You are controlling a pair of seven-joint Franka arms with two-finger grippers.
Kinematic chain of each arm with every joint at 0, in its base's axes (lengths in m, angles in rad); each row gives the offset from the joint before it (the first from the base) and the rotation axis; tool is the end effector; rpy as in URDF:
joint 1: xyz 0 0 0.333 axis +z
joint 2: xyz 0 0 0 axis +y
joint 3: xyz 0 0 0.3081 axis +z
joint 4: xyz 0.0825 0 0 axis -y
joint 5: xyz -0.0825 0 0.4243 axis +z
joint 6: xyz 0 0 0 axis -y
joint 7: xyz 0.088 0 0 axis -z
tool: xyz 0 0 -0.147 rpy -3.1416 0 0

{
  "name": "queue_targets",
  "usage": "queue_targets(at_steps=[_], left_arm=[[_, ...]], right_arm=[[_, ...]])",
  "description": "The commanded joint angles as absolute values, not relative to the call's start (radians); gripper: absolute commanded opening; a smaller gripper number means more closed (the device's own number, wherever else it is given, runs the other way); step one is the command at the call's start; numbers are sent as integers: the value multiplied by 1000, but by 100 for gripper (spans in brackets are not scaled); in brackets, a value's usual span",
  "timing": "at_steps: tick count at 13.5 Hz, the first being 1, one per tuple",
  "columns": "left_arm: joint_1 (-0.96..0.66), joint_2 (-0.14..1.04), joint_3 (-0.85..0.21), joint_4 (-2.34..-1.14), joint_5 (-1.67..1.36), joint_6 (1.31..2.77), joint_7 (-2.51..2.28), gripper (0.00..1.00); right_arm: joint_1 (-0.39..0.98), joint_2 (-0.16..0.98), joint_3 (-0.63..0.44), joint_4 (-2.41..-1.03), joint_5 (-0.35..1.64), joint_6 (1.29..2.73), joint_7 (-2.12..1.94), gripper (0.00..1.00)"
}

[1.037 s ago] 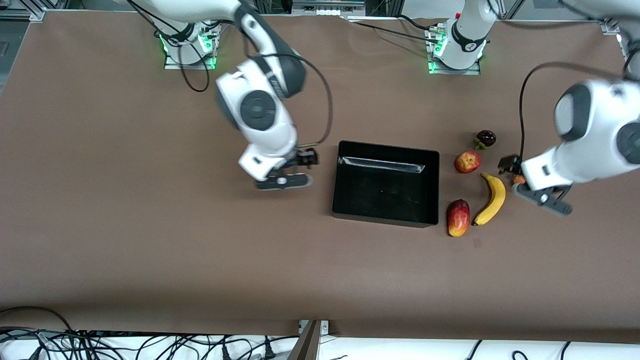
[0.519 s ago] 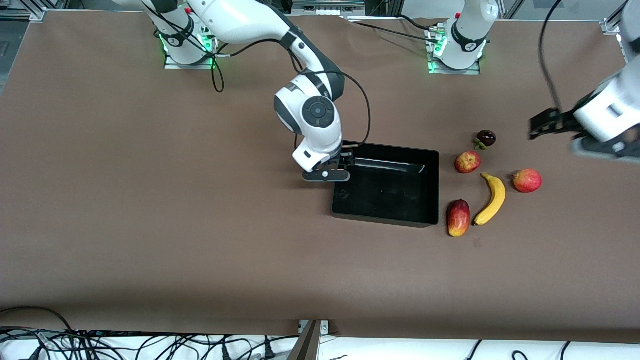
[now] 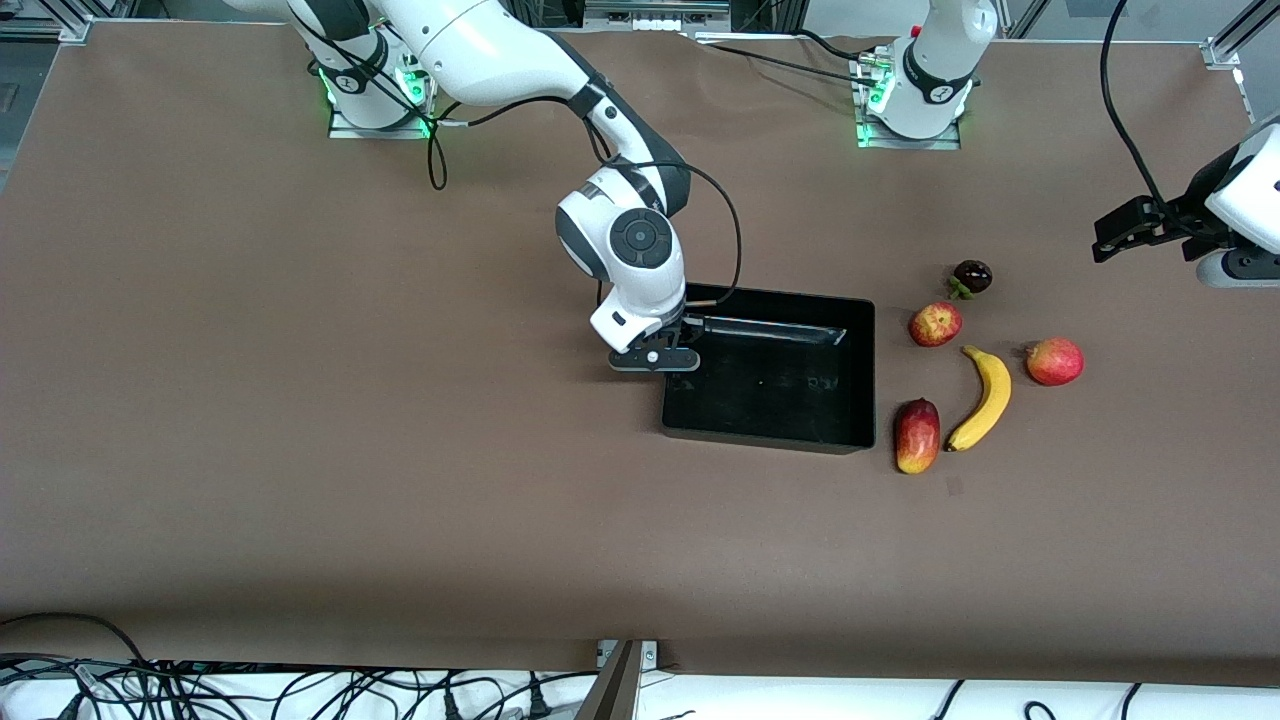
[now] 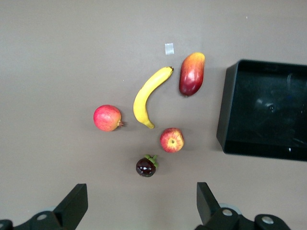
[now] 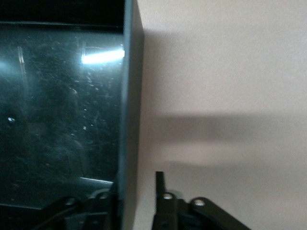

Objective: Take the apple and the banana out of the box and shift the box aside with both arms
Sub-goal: 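Grasp the rim of the empty black box with the right gripper, then drag the black box across the table toward the right arm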

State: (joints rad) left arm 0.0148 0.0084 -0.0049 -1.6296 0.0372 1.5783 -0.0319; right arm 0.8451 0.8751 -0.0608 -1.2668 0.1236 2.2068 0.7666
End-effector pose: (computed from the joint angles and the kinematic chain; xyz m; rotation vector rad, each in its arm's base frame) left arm 0.5930 0.0113 0.5423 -3.1018 -0.0627 0.0920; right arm 0.5457 0.5694 0.1671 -3.0546 0.0444 -0.0130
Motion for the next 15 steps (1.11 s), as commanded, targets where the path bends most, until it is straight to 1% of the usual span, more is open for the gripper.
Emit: queue_targets(at_steps=[1, 4, 5, 7, 9, 12, 15], left_arm=[[17, -23, -5, -1667, 23, 1602, -49, 100], [17, -17, -8, -1657, 23, 1572, -44, 100], [17, -15, -8, -1657, 23, 1569, -46, 100], [17, -15, -12, -1654, 25, 1568, -49, 100], [17, -15, -15, -1654, 25, 1568, -57, 100], [17, -14, -14, -1654, 25, 1568, -55, 100], [17, -14, -15, -1652, 26, 1568, -51, 100]], right_arm=[[821, 864, -61, -1241, 144, 2172, 738, 0], [776, 819, -61, -1235, 143, 2096, 717, 0], [752, 789, -63, -1235, 143, 2053, 675, 0], [663, 717, -63, -1236, 144, 1932, 538, 0], [553, 657, -66, -1241, 152, 1841, 352, 0], [383, 617, -74, -1282, 166, 1793, 143, 0], [249, 577, -96, -1396, 166, 1812, -9, 0]])
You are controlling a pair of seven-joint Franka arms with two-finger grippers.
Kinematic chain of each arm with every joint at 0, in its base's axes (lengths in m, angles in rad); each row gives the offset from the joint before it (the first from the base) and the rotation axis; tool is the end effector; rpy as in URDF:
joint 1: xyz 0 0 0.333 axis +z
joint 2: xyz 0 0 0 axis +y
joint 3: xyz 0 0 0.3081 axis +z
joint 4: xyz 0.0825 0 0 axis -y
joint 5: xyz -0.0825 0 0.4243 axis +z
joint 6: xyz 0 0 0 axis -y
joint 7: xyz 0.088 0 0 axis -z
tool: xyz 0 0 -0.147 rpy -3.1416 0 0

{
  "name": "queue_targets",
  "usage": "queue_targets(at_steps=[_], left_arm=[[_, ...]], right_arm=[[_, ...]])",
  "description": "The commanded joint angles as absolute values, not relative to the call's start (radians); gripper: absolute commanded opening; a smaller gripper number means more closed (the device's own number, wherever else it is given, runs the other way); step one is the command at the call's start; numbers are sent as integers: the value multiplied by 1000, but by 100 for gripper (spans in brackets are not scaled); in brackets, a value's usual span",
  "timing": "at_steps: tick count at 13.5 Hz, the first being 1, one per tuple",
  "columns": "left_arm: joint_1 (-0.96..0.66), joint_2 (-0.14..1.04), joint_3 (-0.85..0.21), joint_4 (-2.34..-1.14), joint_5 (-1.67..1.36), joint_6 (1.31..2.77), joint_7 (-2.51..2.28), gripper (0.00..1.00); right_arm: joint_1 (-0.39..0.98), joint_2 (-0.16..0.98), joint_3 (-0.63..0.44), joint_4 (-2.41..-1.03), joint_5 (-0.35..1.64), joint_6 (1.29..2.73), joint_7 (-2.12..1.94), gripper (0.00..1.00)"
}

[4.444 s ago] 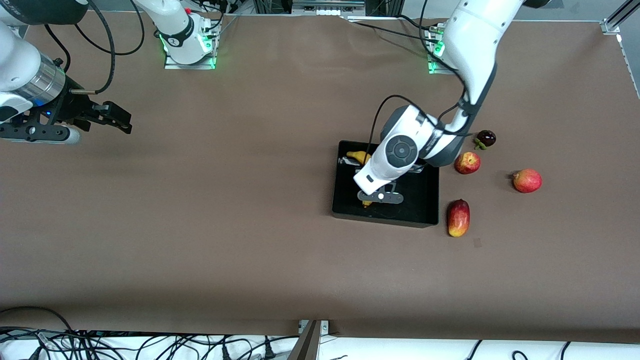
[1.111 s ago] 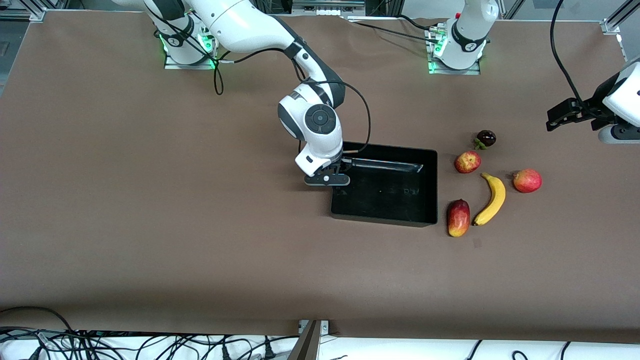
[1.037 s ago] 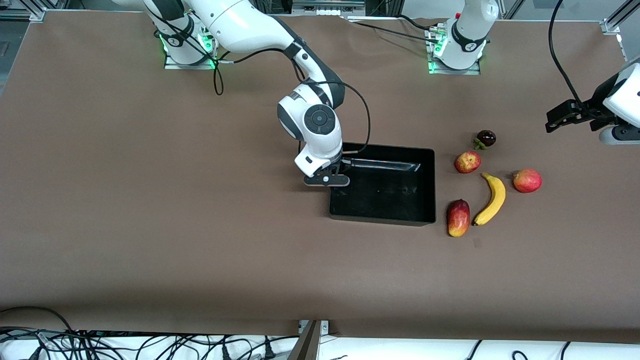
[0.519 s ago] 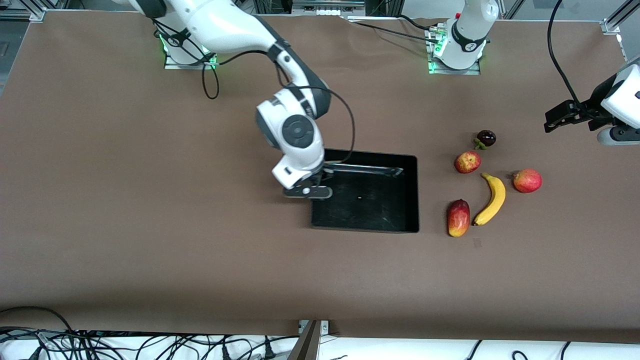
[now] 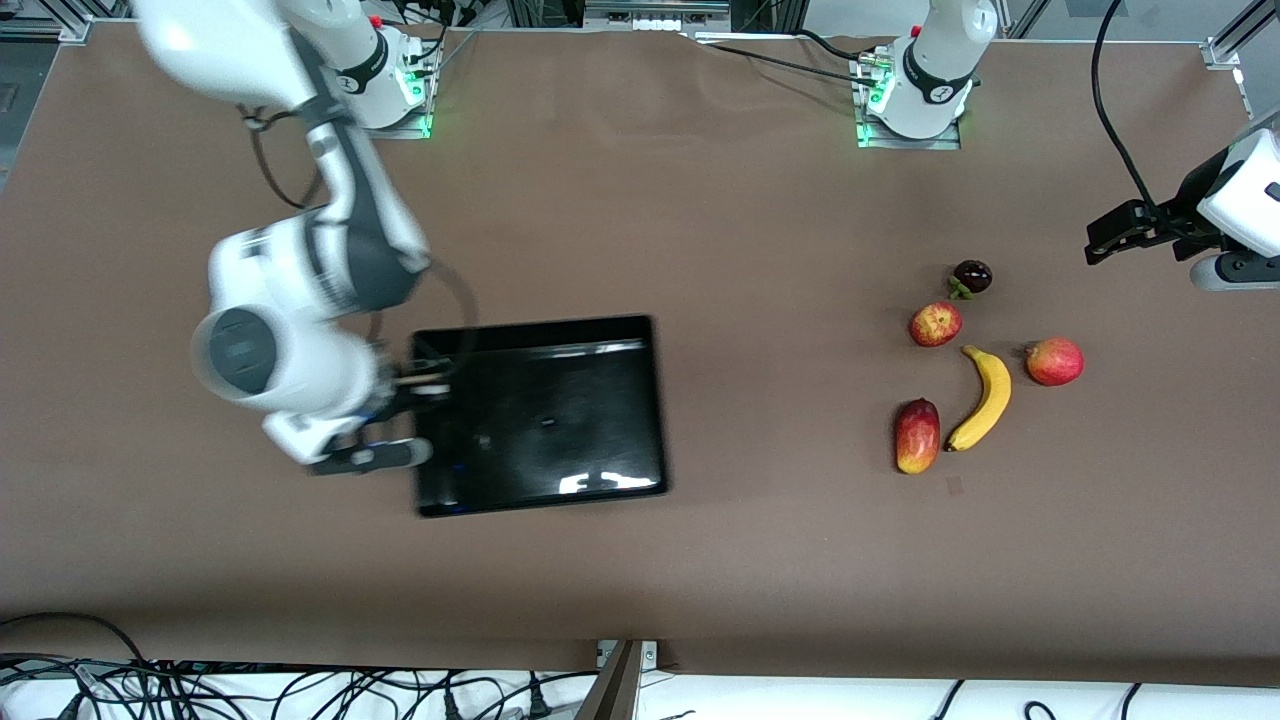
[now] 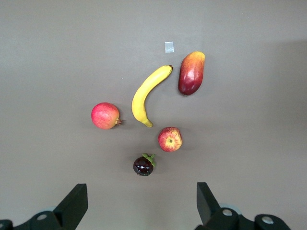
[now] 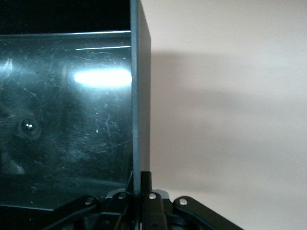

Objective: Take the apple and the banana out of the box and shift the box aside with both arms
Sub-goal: 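Drag the black box across the table toward the right arm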

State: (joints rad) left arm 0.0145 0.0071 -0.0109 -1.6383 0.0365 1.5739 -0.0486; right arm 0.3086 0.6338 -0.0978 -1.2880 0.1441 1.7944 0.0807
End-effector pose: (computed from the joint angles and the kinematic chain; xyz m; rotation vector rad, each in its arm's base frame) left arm 0.5912 0.0075 0.5383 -3.1007 -0.0787 0.1096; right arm 0.7215 0.1856 0.3089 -3.0700 -0.1608 0.2072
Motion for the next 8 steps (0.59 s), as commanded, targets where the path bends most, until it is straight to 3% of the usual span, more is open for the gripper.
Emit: queue_targets(at_steps=[1, 6, 8], left_arm=[[12, -14, -15, -1652, 34, 1568, -51, 100], [12, -9, -20, -1641, 32, 1552, -46, 100], [12, -5, -20, -1638, 32, 1551, -46, 100]], right_arm=[[229, 560, -124, -1445, 164, 1833, -40, 0], [224, 445, -294, -1748, 167, 2034, -273, 0], [224, 431, -321, -1804, 173, 2071, -299, 0]])
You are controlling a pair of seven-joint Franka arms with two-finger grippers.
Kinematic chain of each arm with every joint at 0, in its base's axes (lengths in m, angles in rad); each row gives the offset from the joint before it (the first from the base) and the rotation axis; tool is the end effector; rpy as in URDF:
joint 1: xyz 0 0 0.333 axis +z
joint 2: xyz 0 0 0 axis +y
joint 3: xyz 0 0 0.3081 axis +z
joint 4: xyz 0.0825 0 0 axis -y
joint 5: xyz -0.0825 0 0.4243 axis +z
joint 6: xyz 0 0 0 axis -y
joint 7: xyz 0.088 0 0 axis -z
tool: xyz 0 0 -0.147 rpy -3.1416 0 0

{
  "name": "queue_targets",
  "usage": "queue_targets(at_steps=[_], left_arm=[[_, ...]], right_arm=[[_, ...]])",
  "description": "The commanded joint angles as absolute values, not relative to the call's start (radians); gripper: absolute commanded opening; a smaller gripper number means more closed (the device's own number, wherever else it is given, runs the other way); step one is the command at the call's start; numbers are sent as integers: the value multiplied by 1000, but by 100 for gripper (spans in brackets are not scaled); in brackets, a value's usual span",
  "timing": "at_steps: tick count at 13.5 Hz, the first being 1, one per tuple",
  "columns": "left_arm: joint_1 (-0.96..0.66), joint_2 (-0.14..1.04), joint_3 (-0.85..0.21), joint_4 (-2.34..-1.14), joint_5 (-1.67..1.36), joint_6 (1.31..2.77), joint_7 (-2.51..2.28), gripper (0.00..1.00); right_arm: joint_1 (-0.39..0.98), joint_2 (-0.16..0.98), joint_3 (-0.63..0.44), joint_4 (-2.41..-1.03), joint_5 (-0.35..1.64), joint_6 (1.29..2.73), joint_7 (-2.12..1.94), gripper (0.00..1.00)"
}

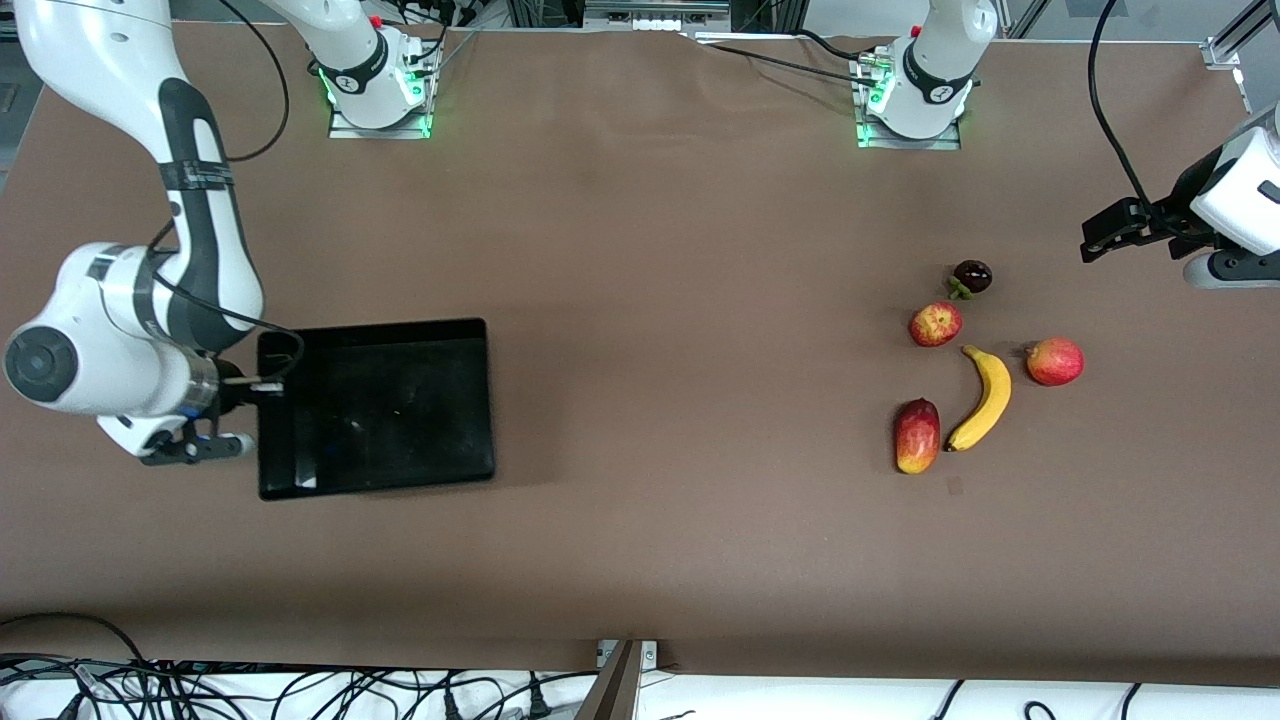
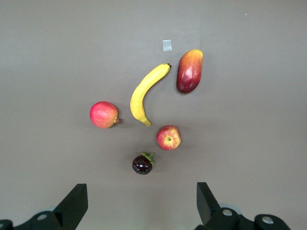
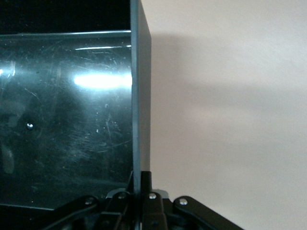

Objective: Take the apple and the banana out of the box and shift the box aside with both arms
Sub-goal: 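Drag the black box across the table toward the right arm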

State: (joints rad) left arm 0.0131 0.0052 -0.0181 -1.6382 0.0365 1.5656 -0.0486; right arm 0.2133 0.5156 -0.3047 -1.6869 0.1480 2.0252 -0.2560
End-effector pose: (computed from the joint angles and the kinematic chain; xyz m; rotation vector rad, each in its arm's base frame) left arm 0.5896 0.0025 0.5389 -3.1002 -0.0657 0.1191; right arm 0.6772 -0.0380 0.2296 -3.1243 -0.1805 0.2387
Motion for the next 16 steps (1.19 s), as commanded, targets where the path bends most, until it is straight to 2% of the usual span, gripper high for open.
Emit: queue_targets(at_steps=[1, 6, 7, 8, 9, 11, 12, 14, 16], left_arm=[[12, -5, -20, -1638, 32, 1551, -48, 100], [12, -5, -20, -1638, 25, 1539, -46, 100], [12, -5, -20, -1638, 26, 1539, -46, 100], [11, -5, -20, -1638, 25, 1539, -45, 100], [11, -5, -20, -1638, 25, 1539, -44, 100], [11, -5, -20, -1638, 25, 1539, -46, 100], [11, -5, -20, -1638, 25, 1537, -46, 100], [11, -5, -20, -1637, 25, 1537, -46, 100], [9, -3, -20, -1632, 25, 1536, -46, 100]], right_arm=[[224, 430, -324, -1821, 182, 2072, -299, 0], [224, 417, -333, -1948, 198, 2203, -299, 0], [224, 419, -333, -1947, 198, 2201, -299, 10], [224, 417, -331, -1945, 199, 2200, -298, 95], [225, 410, -330, -1934, 198, 2191, -299, 100], [230, 379, -325, -1893, 195, 2184, -296, 100], [233, 376, -324, -1828, 183, 2142, -295, 100], [239, 379, -324, -1659, 178, 1954, -290, 100], [248, 358, -324, -1602, 178, 1835, -244, 100]])
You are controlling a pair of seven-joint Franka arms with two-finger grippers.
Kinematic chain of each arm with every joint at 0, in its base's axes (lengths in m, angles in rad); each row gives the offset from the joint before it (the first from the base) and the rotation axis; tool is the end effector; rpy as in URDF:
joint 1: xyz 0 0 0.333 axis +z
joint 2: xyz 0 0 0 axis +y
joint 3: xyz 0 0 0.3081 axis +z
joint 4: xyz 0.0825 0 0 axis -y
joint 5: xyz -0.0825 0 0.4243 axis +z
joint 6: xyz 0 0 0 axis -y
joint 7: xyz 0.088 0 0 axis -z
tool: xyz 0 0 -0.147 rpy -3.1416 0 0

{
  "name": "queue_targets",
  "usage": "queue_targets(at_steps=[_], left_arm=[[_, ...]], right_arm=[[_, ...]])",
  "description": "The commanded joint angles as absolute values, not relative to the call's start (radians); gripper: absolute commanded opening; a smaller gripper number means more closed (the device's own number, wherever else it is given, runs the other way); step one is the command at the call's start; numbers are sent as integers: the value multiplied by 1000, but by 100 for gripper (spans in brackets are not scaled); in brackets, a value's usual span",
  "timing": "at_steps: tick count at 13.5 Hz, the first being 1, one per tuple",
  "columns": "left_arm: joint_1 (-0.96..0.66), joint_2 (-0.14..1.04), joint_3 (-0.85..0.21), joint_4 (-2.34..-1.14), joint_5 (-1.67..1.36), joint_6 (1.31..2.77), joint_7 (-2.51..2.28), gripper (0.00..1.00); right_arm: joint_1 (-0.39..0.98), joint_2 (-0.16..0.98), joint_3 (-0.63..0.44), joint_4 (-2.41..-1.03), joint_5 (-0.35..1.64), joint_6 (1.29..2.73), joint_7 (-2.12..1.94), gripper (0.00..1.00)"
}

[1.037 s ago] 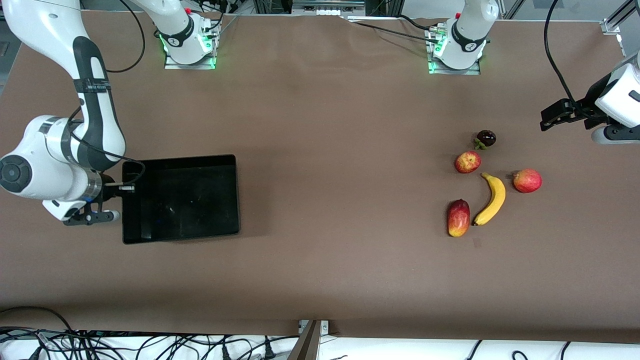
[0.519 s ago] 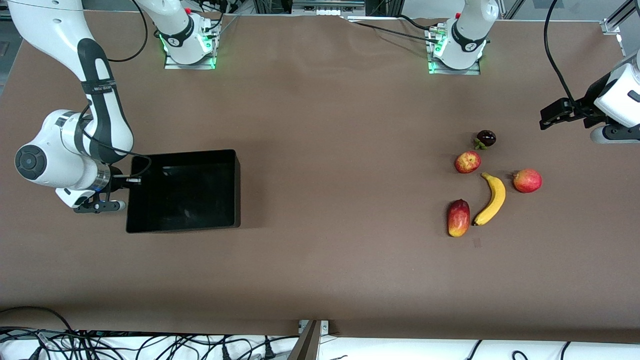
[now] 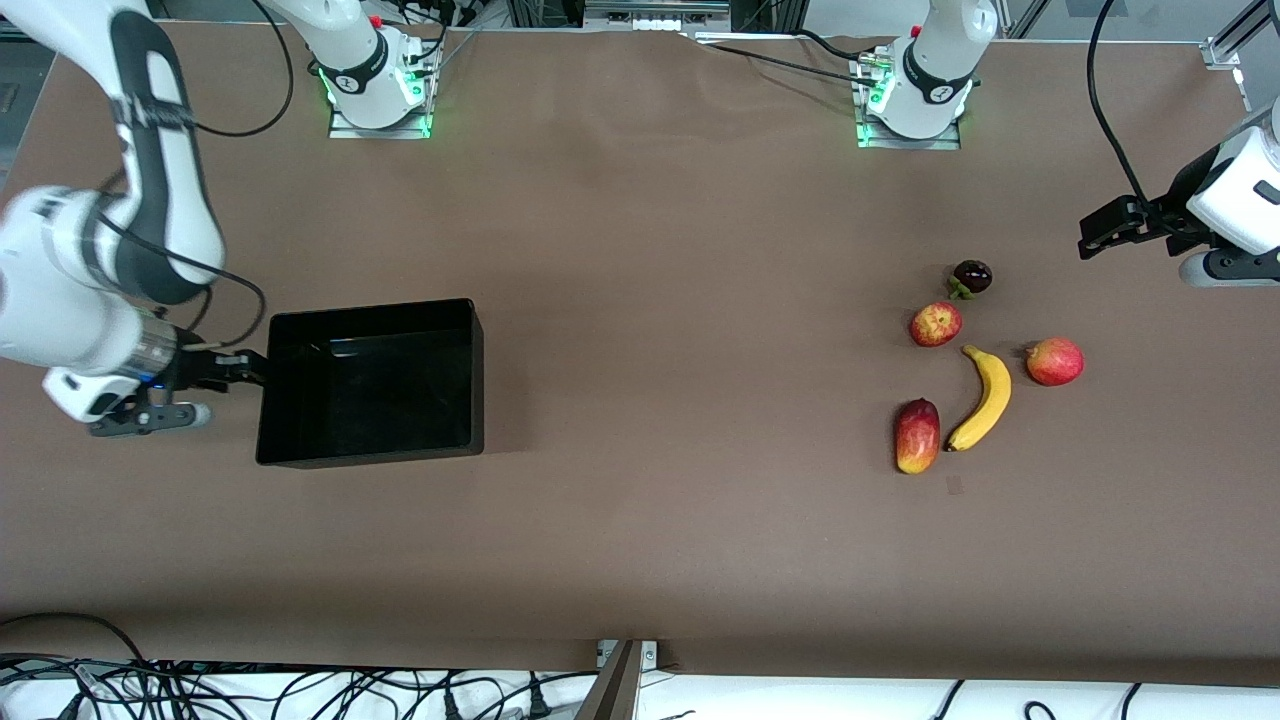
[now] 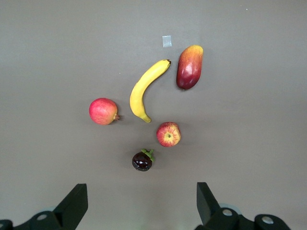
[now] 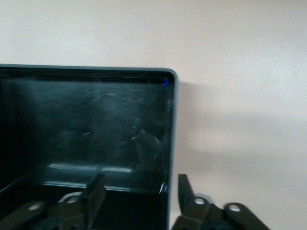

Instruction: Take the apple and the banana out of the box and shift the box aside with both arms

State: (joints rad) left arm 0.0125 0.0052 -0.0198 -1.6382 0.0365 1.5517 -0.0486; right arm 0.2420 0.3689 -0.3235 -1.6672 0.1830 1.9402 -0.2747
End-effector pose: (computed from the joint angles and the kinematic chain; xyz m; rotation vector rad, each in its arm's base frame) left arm 0.5875 0.0012 0.5378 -3.0989 -0.0625 0.1406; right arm 0.6786 -0.0225 0.3305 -3.0681 -0.2098 0.0982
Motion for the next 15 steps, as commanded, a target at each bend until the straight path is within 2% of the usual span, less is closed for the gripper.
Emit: queue_targets(at_steps=[1, 6, 9, 11, 15], left_arm=[[9, -2, -20, -1632, 25, 1534, -46, 100], [9, 0, -20, -1631, 26, 1529, -45, 100], [9, 0, -20, -1631, 26, 1528, -46, 100], [9, 0, -20, -1629, 26, 1528, -46, 100], [9, 0, -20, -1629, 26, 1523, -46, 100]], right_arm=[[256, 322, -324, -1601, 170, 1810, -210, 100], [288, 103, -298, -1624, 71, 1616, -95, 100], [206, -4, -204, -1721, 37, 1618, -75, 100], [86, -11, -77, -1726, 26, 1621, -78, 100], [83, 14, -55, -1677, -12, 1612, -80, 100]])
